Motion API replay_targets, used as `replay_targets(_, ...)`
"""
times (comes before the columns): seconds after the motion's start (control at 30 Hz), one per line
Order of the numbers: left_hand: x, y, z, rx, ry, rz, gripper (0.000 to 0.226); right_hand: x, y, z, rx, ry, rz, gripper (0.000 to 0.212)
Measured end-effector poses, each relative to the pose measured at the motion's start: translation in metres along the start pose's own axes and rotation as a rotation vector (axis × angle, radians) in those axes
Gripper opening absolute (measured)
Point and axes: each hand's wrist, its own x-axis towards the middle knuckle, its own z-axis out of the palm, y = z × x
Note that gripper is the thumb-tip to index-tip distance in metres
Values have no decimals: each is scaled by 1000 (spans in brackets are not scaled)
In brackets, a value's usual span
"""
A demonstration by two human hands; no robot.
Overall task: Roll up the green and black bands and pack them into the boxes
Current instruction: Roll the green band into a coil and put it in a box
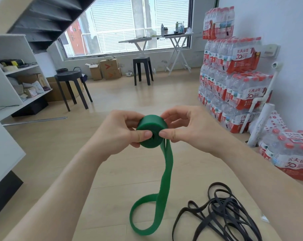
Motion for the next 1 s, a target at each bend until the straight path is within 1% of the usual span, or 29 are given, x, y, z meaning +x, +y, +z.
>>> replay_targets(0.07,0,-1,1,-46,14,0,22,0,0,3,36,22,-13,28)
replay_targets(0.23,0,-3,1,-91,8,-16,19,1,0,7,35,87,-24,28)
replay_targets(0.4,2,-7,0,-126,29,-42,18,-2,0,12,39,35,0,28)
replay_targets(0.57,4,-11,1,-292,92,-49,21,3,4,18,-35,144,-10,17)
replay_targets(0.67,5,-15,5,-324,50,-52,22,4,7,18,-53,152,-25,15)
replay_targets(0.77,3,-17,10,-295,-16,-66,31,4,7,16,-137,143,-31,13)
replay_targets(0.83,3,-17,13,-159,-43,-55,37,2,5,11,-292,114,-42,14)
replay_targets(0.87,2,-15,13,15,-45,-7,39,0,3,8,-404,91,-51,14)
replay_targets(0.93,2,-10,13,495,-33,145,47,-2,-2,4,-605,48,-87,10)
replay_targets(0.97,0,-5,15,689,-26,216,50,-4,-4,3,-673,27,-116,11)
replay_targets(1.0,-1,0,17,812,-35,249,49,-5,-6,5,-722,6,-141,12)
